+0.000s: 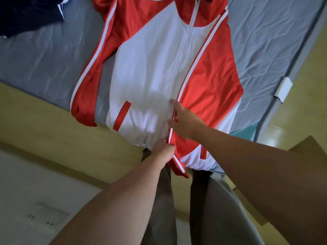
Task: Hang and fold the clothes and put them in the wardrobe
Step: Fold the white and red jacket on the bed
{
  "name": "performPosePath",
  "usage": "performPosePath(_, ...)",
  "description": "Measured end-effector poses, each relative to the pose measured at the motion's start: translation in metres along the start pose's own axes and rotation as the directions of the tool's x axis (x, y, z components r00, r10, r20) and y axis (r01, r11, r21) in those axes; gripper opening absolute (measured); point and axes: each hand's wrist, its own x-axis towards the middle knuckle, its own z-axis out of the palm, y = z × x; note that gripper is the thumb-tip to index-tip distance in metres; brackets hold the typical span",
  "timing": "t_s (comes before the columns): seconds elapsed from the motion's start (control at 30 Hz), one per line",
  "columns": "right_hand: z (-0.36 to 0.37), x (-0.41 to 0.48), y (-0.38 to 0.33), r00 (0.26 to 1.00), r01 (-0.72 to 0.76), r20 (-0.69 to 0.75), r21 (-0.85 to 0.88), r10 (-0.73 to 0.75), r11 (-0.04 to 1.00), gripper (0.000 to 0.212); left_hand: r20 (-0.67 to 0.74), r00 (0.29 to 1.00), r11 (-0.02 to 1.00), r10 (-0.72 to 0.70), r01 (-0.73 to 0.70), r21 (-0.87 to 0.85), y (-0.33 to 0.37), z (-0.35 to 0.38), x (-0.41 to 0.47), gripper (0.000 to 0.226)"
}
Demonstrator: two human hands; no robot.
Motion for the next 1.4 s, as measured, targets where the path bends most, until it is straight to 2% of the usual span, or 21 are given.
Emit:
performPosePath(0.1,-0.004,0.000,0.014,0.951,-0.105,-0.277,0.138,0.140,0.985,0.053,0.003,1.000,1.000,-0.024,0.024,-0.006,0.001,-0.006,0.004,0.027)
performPosePath(0.17,-0.005,-0.004,0.023,0.898,-0.202,-0.363,0.161,0.248,0.966,0.036,0.020,0.999,1.000,-0.029,0.029,0.002,0.000,-0.010,0.004,0.029)
performPosePath(0.23,-0.004,-0.010,0.032,0.883,-0.311,-0.327,0.132,0.337,0.941,0.029,0.076,0.996,0.996,-0.050,0.056,-0.075,-0.001,-0.014,0.004,0.031)
performPosePath(0.3,0.001,-0.018,0.040,0.902,-0.380,-0.204,0.048,0.381,0.924,0.034,0.132,0.986,0.962,-0.100,0.130,-0.242,-0.001,-0.020,0.003,0.028)
performPosePath(0.4,0.010,-0.030,0.045,0.926,-0.378,-0.074,-0.125,0.371,0.917,0.043,0.142,0.981,0.933,-0.130,0.169,-0.316,0.002,-0.030,0.005,0.018)
performPosePath(0.47,0.015,-0.033,0.045,0.933,-0.360,-0.063,-0.203,0.355,0.910,0.045,0.157,0.985,0.972,-0.066,0.099,-0.212,0.003,-0.035,0.006,0.026)
performPosePath(0.53,0.018,-0.032,0.042,0.933,-0.360,-0.067,-0.243,0.354,0.901,0.047,0.159,0.987,0.998,0.022,-0.032,0.061,0.003,-0.038,0.007,0.035)
performPosePath(0.6,0.021,-0.029,0.039,0.930,-0.366,-0.074,-0.285,0.360,0.886,0.051,0.132,0.982,0.893,0.138,-0.181,0.412,0.001,-0.039,0.008,0.034)
performPosePath(0.63,0.022,-0.027,0.039,0.928,-0.370,-0.080,-0.307,0.364,0.877,0.052,0.131,0.970,0.821,0.205,-0.243,0.516,0.000,-0.039,0.009,0.029)
performPosePath(0.7,0.022,-0.023,0.038,0.923,-0.381,-0.088,-0.335,0.374,0.862,0.055,0.131,0.944,0.731,0.304,-0.319,0.603,0.000,-0.041,0.010,0.019)
performPosePath(0.73,0.022,-0.021,0.038,0.921,-0.385,-0.084,-0.341,0.380,0.857,0.056,0.122,0.941,0.719,0.315,-0.321,0.616,0.001,-0.041,0.009,0.015)
performPosePath(0.8,0.022,-0.019,0.038,0.919,-0.387,-0.076,-0.348,0.386,0.854,0.059,0.092,0.967,0.791,0.240,-0.249,0.559,0.004,-0.042,0.007,0.006)
performPosePath(0.9,0.022,-0.017,0.036,0.917,-0.393,-0.077,-0.348,0.392,0.851,0.060,0.154,0.983,0.890,0.097,-0.155,0.428,0.006,-0.039,0.002,0.024)
performPosePath(1.0,0.023,-0.014,0.032,0.923,-0.378,-0.071,-0.353,0.378,0.856,0.056,0.204,0.971,0.851,0.128,-0.213,0.480,0.001,-0.035,0.001,0.060)
performPosePath(1.03,0.023,-0.013,0.031,0.932,-0.356,-0.063,-0.362,0.358,0.862,0.053,0.200,0.967,0.821,0.155,-0.239,0.519,-0.001,-0.034,0.002,0.062)
performPosePath(1.13,0.023,-0.010,0.027,0.953,-0.288,-0.025,-0.370,0.301,0.883,0.046,0.122,0.971,0.769,0.207,-0.239,0.593,-0.007,-0.031,0.006,0.028)
performPosePath(1.17,0.024,-0.008,0.026,0.959,-0.267,-0.014,-0.371,0.282,0.889,0.043,0.086,0.975,0.772,0.204,-0.215,0.598,-0.008,-0.031,0.007,0.026)
performPosePath(1.27,0.024,-0.005,0.020,0.978,-0.180,0.030,-0.394,0.208,0.901,0.031,-0.005,0.977,0.789,0.215,-0.171,0.590,-0.012,-0.037,0.010,0.032)
performPosePath(1.4,0.027,-0.001,0.009,0.984,-0.103,0.097,-0.386,0.151,0.917,0.031,-0.107,0.969,0.821,0.223,-0.128,0.557,-0.021,-0.048,0.013,0.048)
